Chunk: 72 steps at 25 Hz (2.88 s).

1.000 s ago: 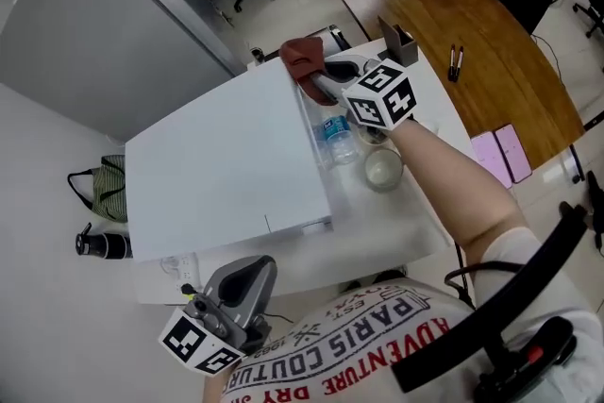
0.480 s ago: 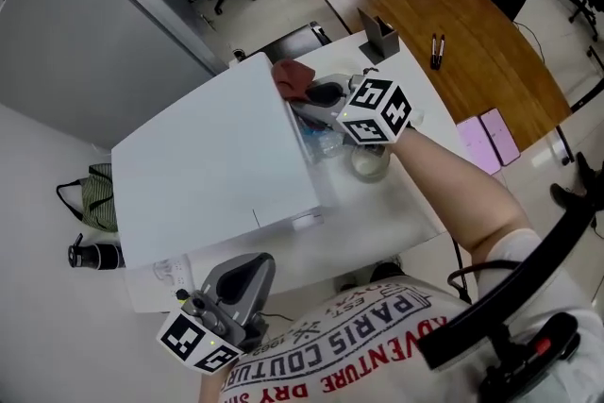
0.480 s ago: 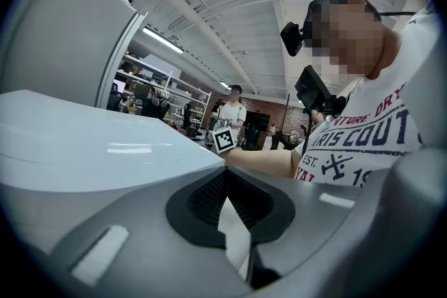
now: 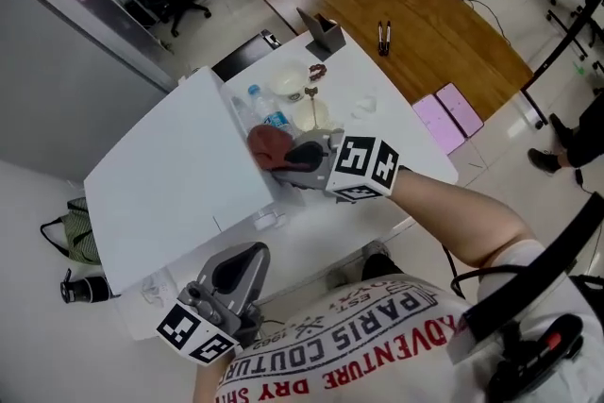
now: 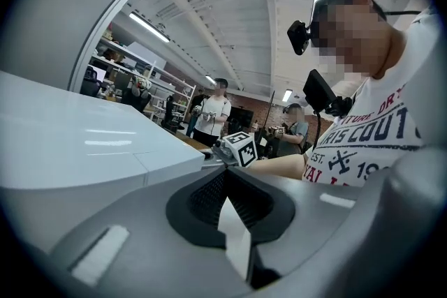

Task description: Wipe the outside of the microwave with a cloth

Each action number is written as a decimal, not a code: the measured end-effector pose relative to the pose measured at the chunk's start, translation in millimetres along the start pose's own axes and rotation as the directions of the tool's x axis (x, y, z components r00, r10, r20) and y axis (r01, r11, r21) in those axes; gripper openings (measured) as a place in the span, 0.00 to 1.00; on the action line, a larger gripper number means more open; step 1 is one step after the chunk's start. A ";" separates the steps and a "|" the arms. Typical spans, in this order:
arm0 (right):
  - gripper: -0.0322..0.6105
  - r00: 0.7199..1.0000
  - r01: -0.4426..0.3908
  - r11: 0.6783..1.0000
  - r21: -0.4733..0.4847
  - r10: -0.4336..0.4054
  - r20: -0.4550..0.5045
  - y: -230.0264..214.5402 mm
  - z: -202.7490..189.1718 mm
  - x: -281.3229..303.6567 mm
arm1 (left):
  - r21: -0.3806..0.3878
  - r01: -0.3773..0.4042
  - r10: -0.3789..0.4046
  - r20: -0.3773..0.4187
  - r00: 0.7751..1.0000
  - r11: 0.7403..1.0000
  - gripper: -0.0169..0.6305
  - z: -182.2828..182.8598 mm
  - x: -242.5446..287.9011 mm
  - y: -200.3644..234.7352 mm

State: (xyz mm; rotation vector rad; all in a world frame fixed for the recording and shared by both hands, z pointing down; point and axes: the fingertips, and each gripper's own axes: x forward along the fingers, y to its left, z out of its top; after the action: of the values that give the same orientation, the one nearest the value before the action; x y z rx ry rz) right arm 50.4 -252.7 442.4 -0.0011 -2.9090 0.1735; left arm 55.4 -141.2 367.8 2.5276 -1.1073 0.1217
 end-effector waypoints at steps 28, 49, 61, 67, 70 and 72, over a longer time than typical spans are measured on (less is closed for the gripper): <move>0.12 0.951 0.297 0.928 0.226 -0.309 0.017 -136.1 50.5 11.0 | 0.020 -0.083 0.082 0.043 0.996 0.996 0.03 16.8 -24.9 24.4; 0.11 0.894 0.317 0.891 0.325 -0.167 -0.415 -171.1 -34.7 82.3 | -0.028 -0.264 0.265 0.085 0.960 0.964 0.03 16.7 -70.7 39.2; 0.11 0.891 0.232 0.946 0.228 -0.113 -0.439 -73.5 -45.7 39.6 | -0.009 -0.104 0.104 0.070 0.992 0.995 0.03 6.8 -44.9 5.1; 0.11 0.893 0.197 0.960 0.199 -0.092 -0.441 -26.6 -51.1 20.9 | -0.007 -0.038 0.038 0.063 0.997 0.999 0.03 -1.4 -38.4 -11.7; 0.11 0.897 0.189 0.964 0.186 -0.093 -0.432 -8.5 -51.5 14.4 | -0.004 -0.008 0.009 0.056 0.998 1.000 0.03 -4.8 -34.7 -17.4; 0.11 0.901 0.190 0.963 0.192 -0.093 -0.424 3.8 -54.5 10.5 | -0.004 0.012 -0.012 0.051 0.999 1.000 0.03 -6.6 -33.1 -21.7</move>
State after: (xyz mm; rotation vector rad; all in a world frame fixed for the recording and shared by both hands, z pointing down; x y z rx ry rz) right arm 52.4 -242.4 497.0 0.1906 -2.4398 0.4276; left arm 48.8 -102.5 359.8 2.5464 -1.1106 0.0526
